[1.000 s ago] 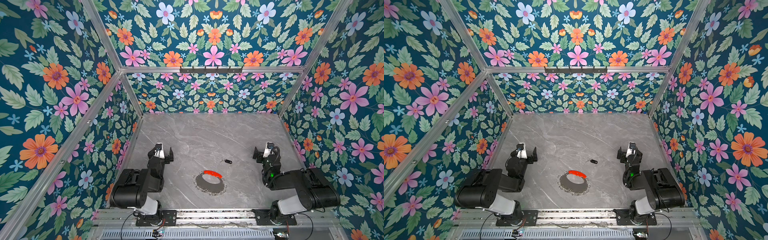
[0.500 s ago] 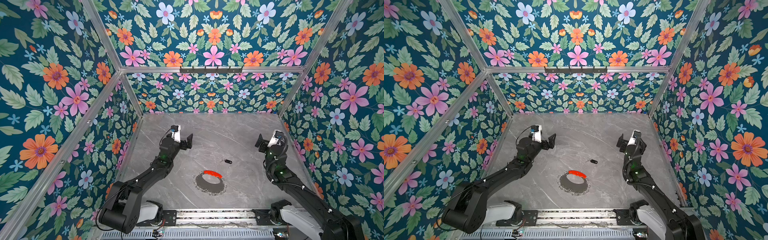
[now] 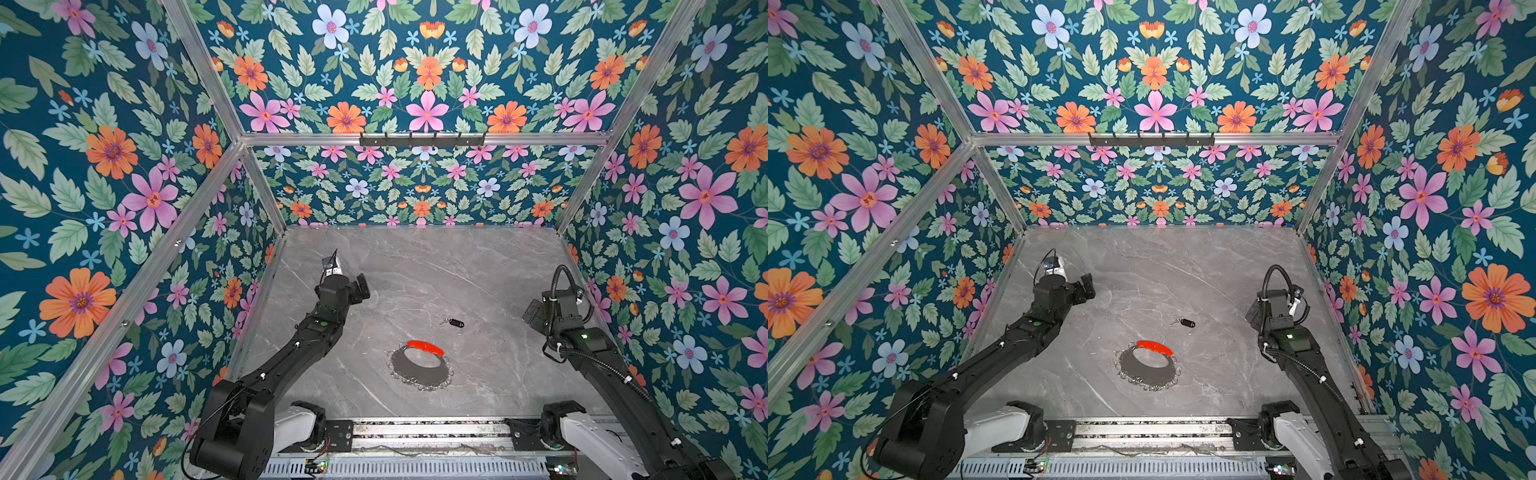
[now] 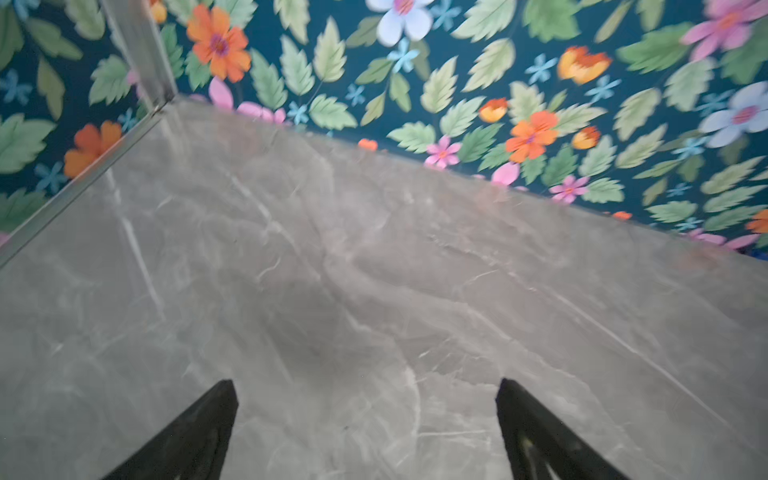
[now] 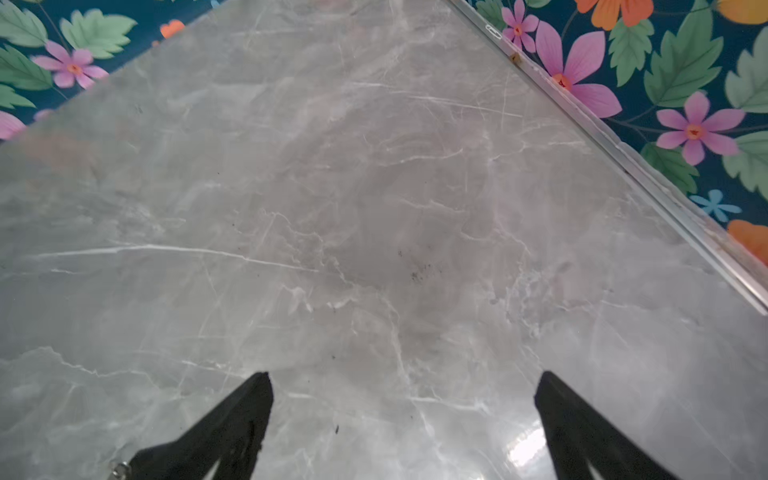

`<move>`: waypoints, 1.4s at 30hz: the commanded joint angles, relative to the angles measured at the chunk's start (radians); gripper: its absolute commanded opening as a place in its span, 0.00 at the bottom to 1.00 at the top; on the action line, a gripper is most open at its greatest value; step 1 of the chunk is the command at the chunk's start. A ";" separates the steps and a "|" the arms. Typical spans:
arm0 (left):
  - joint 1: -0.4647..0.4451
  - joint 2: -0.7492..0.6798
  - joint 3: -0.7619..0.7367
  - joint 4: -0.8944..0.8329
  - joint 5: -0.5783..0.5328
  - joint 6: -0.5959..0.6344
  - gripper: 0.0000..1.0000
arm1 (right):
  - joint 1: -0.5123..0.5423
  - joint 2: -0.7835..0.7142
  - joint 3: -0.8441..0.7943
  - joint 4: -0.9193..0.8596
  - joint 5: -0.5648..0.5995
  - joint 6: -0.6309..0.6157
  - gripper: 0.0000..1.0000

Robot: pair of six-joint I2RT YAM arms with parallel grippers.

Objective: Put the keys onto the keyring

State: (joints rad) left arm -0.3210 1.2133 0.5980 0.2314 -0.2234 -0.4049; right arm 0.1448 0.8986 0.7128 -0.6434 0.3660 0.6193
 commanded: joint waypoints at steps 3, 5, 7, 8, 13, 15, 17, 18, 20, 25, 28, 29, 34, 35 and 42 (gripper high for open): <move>0.016 0.018 -0.022 0.031 -0.001 -0.099 1.00 | 0.000 -0.040 0.002 -0.136 -0.194 0.069 0.99; 0.019 0.016 -0.028 0.027 -0.012 -0.106 1.00 | 0.000 -0.068 -0.042 -0.050 -0.227 0.087 0.96; 0.019 0.016 -0.019 0.025 0.017 -0.091 1.00 | -0.001 -0.073 -0.070 -0.001 -0.224 0.114 0.86; 0.020 0.018 -0.018 0.025 0.028 -0.088 1.00 | -0.001 -0.066 -0.073 0.011 -0.241 0.122 0.85; 0.019 0.023 -0.012 -0.011 -0.031 -0.121 1.00 | 0.100 -0.013 -0.045 -0.007 -0.344 0.146 0.77; 0.020 0.012 -0.015 -0.027 -0.065 -0.140 1.00 | 0.209 -0.007 -0.035 -0.022 -0.326 0.169 0.72; 0.020 -0.009 -0.031 -0.050 -0.125 -0.180 1.00 | 0.327 -0.003 -0.041 -0.012 -0.311 0.213 0.61; 0.020 -0.025 -0.037 -0.069 -0.161 -0.202 1.00 | 0.387 0.002 -0.053 0.013 -0.316 0.244 0.57; 0.019 -0.059 -0.051 -0.083 -0.197 -0.221 1.00 | 0.474 0.024 -0.082 0.085 -0.352 0.298 0.54; 0.020 -0.088 -0.098 -0.077 -0.272 -0.319 1.00 | 0.658 0.115 -0.111 0.230 -0.357 0.375 0.37; 0.020 -0.059 -0.158 0.047 -0.291 -0.323 1.00 | 0.716 0.183 -0.108 0.292 -0.368 0.395 0.34; 0.019 -0.051 -0.170 0.072 -0.291 -0.321 1.00 | 0.729 0.205 -0.109 0.309 -0.374 0.406 0.34; 0.020 -0.021 -0.163 0.079 -0.257 -0.303 0.99 | 0.800 0.302 -0.106 0.321 -0.351 0.550 0.35; 0.019 -0.019 -0.160 0.080 -0.250 -0.300 0.99 | 0.813 0.305 -0.113 0.332 -0.337 0.586 0.35; 0.020 0.007 -0.153 0.117 -0.188 -0.283 0.97 | 0.858 0.286 -0.235 0.546 -0.260 0.901 0.33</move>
State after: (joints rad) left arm -0.3023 1.2129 0.4374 0.3103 -0.4412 -0.7052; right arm 0.9977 1.1858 0.4988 -0.2043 0.0563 1.3327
